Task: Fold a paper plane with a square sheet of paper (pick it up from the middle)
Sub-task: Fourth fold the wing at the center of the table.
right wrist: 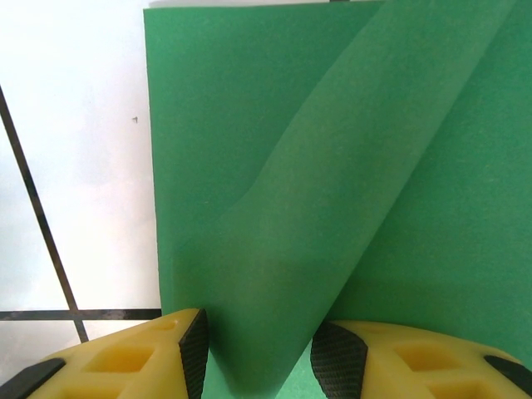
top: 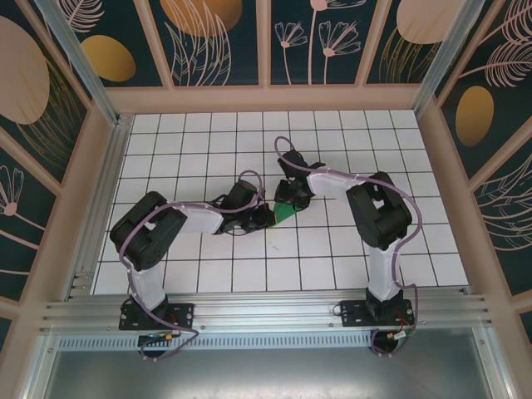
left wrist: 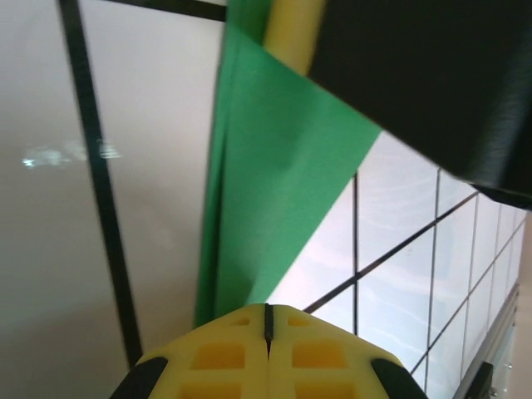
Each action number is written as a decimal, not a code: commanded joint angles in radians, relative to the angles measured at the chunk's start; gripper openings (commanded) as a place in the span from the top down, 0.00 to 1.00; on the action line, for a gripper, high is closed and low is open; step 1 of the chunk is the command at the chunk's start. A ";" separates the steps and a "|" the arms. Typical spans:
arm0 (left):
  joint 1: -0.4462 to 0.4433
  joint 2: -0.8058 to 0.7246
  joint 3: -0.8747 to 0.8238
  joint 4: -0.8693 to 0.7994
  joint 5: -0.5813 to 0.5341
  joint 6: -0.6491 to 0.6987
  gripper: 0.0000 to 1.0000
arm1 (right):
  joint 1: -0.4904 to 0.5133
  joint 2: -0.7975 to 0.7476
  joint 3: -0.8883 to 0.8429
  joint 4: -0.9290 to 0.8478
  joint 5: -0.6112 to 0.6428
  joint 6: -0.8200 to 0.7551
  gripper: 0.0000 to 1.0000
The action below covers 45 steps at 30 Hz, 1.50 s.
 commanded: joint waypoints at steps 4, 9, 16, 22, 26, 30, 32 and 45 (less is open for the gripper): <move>-0.004 0.042 -0.017 -0.040 -0.041 0.023 0.96 | -0.023 0.298 -0.126 -0.103 0.136 -0.010 0.52; -0.004 0.043 -0.032 -0.066 -0.071 0.027 0.97 | -0.023 0.299 -0.125 -0.104 0.136 -0.011 0.52; -0.002 0.055 -0.079 -0.034 -0.074 -0.020 0.99 | -0.030 0.259 -0.113 -0.100 0.100 -0.026 0.51; -0.001 0.073 -0.118 0.008 -0.048 -0.076 1.00 | -0.060 0.099 -0.077 -0.056 -0.012 -0.101 0.42; 0.001 0.078 -0.110 -0.018 -0.055 -0.081 1.00 | -0.087 -0.013 -0.051 -0.015 -0.109 -0.151 0.37; 0.002 0.084 -0.103 -0.037 -0.060 -0.083 1.00 | -0.106 -0.125 -0.077 0.029 -0.173 -0.174 0.35; 0.005 0.086 -0.101 -0.039 -0.057 -0.086 1.00 | -0.116 -0.188 -0.117 0.060 -0.191 -0.183 0.35; 0.006 0.087 -0.095 -0.036 -0.051 -0.082 1.00 | -0.156 -0.370 -0.359 0.391 -0.517 -0.198 0.29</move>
